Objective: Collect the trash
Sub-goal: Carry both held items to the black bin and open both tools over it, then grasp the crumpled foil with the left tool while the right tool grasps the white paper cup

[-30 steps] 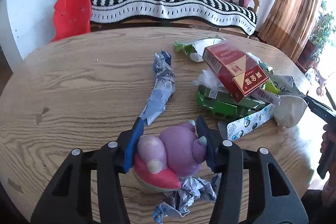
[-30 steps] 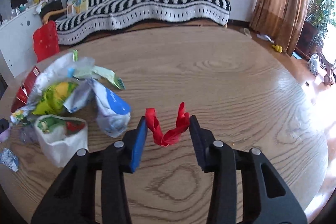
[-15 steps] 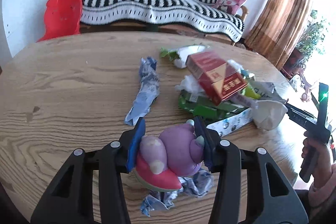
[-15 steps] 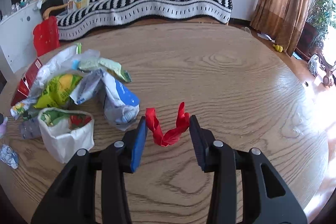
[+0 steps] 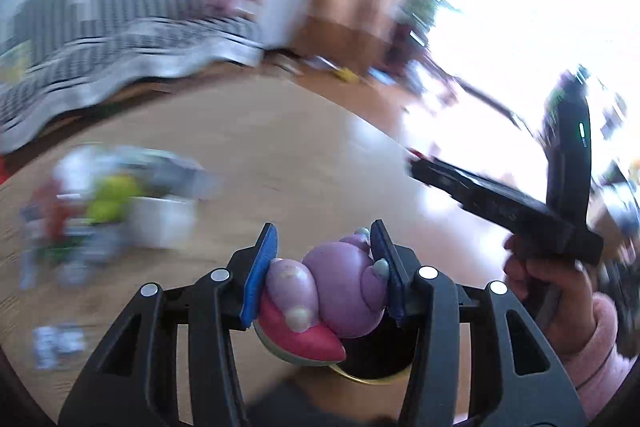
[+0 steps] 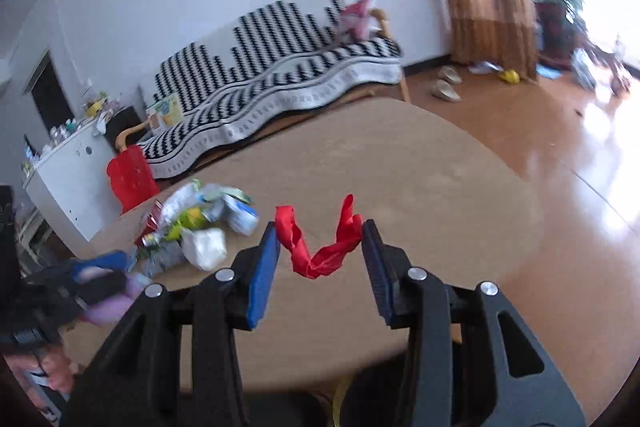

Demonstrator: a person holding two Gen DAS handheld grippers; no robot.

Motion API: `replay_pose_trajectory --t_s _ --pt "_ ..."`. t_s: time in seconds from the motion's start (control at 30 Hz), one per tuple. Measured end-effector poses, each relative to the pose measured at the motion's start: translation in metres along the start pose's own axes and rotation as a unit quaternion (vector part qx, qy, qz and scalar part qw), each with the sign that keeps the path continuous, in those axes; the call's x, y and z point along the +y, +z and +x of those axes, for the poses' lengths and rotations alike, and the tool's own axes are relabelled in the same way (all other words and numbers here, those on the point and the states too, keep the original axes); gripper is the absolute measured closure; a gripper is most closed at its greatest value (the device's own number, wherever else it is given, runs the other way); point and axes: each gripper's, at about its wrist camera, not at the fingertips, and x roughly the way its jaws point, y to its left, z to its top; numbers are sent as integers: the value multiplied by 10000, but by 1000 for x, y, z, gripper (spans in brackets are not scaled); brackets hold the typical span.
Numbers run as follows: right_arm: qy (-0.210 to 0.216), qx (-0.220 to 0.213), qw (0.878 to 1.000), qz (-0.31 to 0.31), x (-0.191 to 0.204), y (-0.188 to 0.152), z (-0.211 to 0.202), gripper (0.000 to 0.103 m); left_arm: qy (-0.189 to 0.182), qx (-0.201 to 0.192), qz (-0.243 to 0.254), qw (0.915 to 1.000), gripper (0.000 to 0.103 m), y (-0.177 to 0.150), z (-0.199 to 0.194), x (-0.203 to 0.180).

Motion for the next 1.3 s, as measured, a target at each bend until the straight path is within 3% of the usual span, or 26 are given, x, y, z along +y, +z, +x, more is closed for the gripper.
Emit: replay_pose_trajectory --t_s 0.1,0.2,0.37,0.47,0.53,0.8,0.87,0.9,0.97,1.0,1.03,1.13,1.3 --pt "-265 269 9988 309 -50 -31 -19 61 -427 687 309 9962 56 -19 45 -53" --pt "-498 777 9934 676 -92 -70 -12 61 -661 1333 332 9883 56 -52 96 -84" --pt "-559 1424 9842 890 -125 -109 11 61 -810 1958 311 9768 56 -95 142 -92" --pt "-551 1531 9817 986 -134 -115 17 61 -701 2087 337 9749 56 -94 159 -87" --pt "-506 1580 9805 1057 -138 -120 20 61 -633 2059 348 9759 56 -87 174 -91" --pt "-391 1674 9784 1148 -130 -115 37 61 -734 2093 237 9748 55 -93 157 -89" --pt "-360 1658 9784 1180 -128 -112 38 56 -740 2045 224 9758 50 -93 155 -89" --pt "-329 1612 9787 1227 -127 -110 37 49 -708 1949 221 9780 45 -93 152 -89" --pt "-353 1398 9797 1393 -130 -105 28 25 -712 1761 171 9816 9 -90 145 -89" --pt "-410 1309 9794 1480 -132 -103 24 11 -702 1627 174 9840 6 -89 140 -89" --pt "-460 1216 9786 1592 -134 -98 20 7 -740 1560 213 9847 6 -89 136 -89" --pt "-661 1062 9762 1770 -142 -87 6 7 -740 1377 352 9871 6 -83 122 -90" --pt "-1274 674 9841 1034 -123 -77 -8 7 -483 366 424 9973 6 -43 53 -64"
